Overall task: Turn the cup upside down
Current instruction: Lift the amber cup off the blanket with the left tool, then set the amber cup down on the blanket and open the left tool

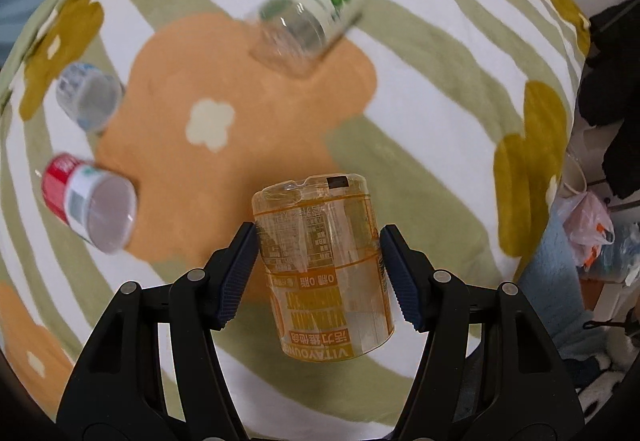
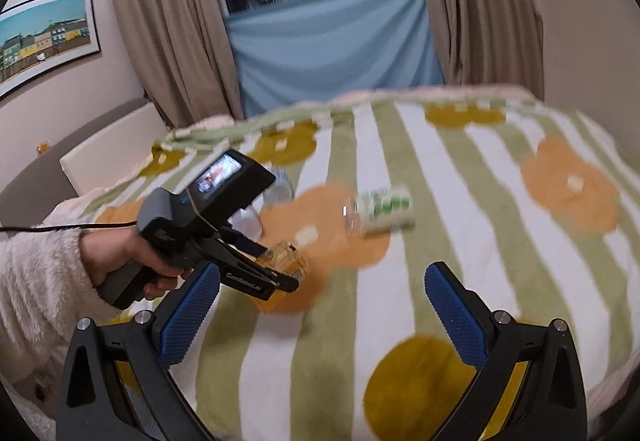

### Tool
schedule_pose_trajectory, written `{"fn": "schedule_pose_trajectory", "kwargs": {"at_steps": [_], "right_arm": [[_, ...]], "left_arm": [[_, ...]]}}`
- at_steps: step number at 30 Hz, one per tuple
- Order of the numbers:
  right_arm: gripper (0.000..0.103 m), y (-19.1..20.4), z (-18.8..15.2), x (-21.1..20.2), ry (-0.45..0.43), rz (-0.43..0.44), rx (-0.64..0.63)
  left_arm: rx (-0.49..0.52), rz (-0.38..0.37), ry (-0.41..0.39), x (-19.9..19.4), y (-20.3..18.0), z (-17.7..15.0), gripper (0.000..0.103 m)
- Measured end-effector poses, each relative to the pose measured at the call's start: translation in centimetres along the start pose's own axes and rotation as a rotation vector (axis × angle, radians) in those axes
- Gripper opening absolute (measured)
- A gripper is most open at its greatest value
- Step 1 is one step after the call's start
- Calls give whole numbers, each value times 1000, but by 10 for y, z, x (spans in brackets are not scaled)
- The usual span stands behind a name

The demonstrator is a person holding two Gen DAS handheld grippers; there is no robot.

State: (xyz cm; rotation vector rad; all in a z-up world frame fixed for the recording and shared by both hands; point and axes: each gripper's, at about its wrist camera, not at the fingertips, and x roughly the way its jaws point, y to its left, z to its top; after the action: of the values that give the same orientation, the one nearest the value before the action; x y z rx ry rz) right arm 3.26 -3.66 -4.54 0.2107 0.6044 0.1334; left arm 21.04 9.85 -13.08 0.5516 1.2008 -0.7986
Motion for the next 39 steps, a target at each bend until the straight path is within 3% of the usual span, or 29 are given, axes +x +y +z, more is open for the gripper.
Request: {"fn": "schedule_pose_trajectory", "kwargs": {"at_steps": [8, 16, 17, 18, 20, 23, 27, 31, 34, 39], "right_arm": [[103, -8, -27, 9, 80, 14, 77], [103, -7, -25, 9, 88, 8, 87], [103, -7, -25, 9, 89, 9, 87], [103, -6, -25, 9, 89, 11, 88], [103, -6, -24, 9, 90, 25, 93], [103, -4, -20, 10, 96, 55, 104], [103, -3, -3, 18, 145, 134, 111], [102, 2, 20, 37, 199, 104, 128], [102, -2, 26, 62, 246, 172, 198], [102, -13, 19, 128, 478, 279, 383]], "left_arm": [[-19, -1, 15, 21, -3, -14, 60], [-4, 13, 29, 25, -8, -16, 62], [3, 18, 31, 25, -10, -16, 68], [6, 18, 30, 24, -11, -14, 82], [3, 16, 11, 20, -12, -13, 99], [-16, -1, -44, 2, -8, -18, 100], [-84, 0, -96, -30, 6, -43, 100], [-170, 40, -198, -60, 15, -85, 102], [-254, 59, -240, -71, 19, -110, 102], [-393, -3, -295, -82, 25, -157, 102]]}}
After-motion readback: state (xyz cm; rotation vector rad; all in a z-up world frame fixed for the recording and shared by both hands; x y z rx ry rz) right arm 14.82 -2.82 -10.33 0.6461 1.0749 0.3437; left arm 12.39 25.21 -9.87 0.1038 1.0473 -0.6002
